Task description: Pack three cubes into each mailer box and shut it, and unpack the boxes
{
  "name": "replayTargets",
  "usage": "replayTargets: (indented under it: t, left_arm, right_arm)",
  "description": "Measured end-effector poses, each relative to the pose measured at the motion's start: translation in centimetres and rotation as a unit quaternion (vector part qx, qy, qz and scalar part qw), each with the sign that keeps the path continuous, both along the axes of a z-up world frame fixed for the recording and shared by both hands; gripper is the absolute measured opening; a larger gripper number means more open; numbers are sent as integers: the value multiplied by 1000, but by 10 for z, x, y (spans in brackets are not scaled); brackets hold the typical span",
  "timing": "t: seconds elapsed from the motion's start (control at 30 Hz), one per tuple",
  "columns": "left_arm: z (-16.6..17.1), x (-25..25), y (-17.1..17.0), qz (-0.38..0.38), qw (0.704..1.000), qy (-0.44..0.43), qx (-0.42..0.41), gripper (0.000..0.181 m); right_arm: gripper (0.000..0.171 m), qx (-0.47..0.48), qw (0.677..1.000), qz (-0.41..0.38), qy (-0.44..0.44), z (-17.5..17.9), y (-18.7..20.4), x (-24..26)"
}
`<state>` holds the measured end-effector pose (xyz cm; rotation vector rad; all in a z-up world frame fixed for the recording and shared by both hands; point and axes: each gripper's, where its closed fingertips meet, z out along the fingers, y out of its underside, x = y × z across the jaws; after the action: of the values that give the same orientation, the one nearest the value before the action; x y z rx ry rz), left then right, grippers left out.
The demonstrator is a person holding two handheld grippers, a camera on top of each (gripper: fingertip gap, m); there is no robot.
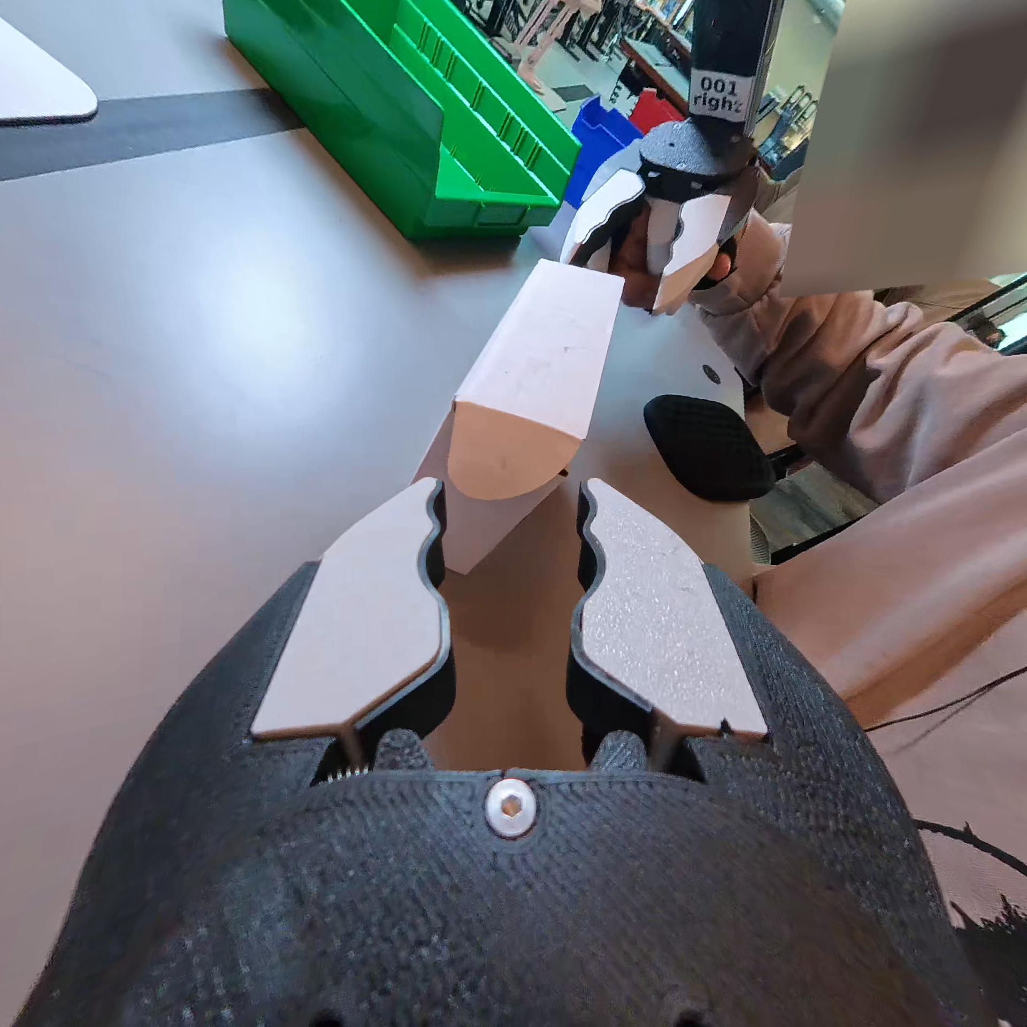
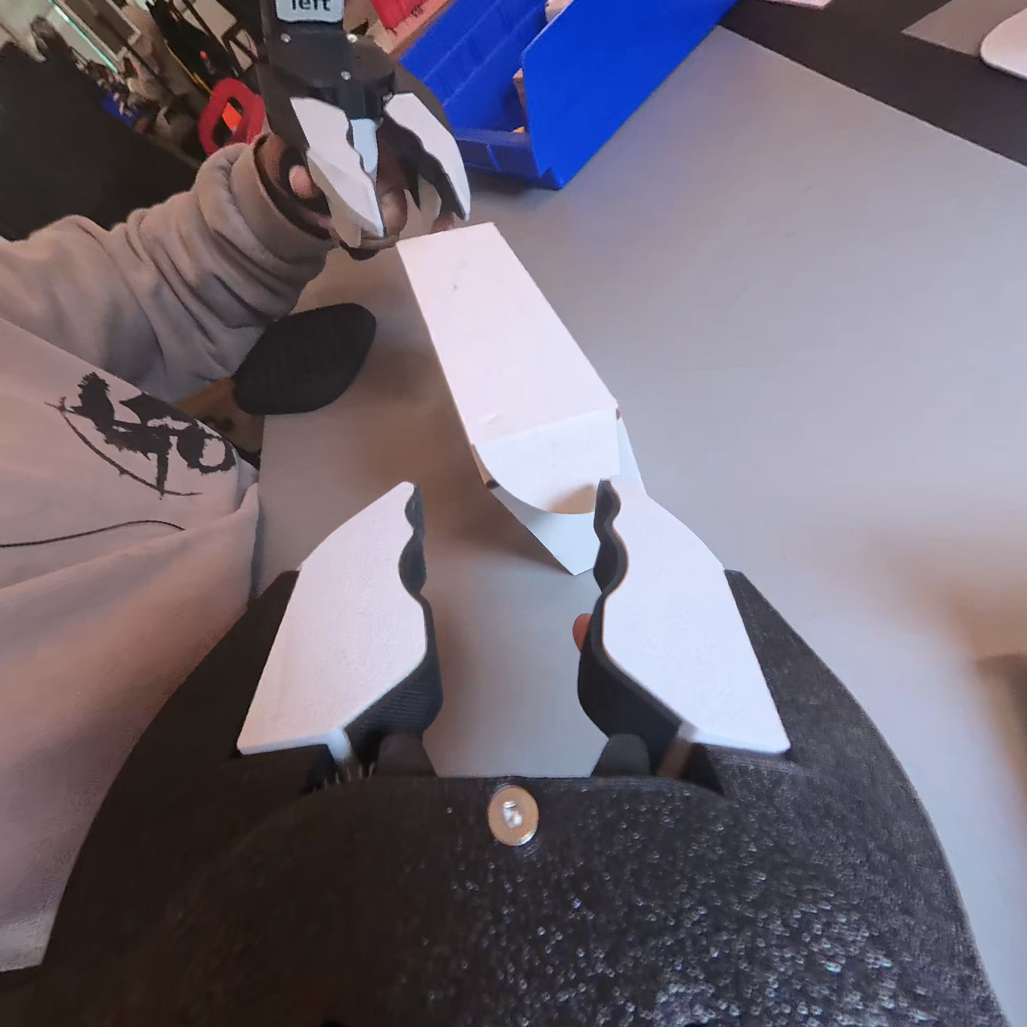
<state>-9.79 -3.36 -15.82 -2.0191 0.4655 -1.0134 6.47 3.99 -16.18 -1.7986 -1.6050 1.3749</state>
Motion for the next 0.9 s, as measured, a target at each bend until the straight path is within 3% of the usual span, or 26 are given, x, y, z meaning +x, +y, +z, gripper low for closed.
replayTargets:
  t: [0.1, 0.2, 0.5, 0.9]
  left_arm:
    - [-4, -7, 4, 1, 996, 64, 64, 40]
    - [-8, -20, 15, -33, 980, 131, 144, 45]
    - [-16, 0, 35, -140, 979, 30, 143, 50]
    - [-14, 12, 37, -164, 976, -52, 134, 52]
  right_arm:
    - [58, 33, 999, 24, 30, -2, -1, 3]
    - [55, -16, 997, 58, 53, 2, 5, 7]
    - [50, -64, 989, 123, 55, -11, 34, -9]
    - [50, -118, 972, 170, 107, -16, 22, -17]
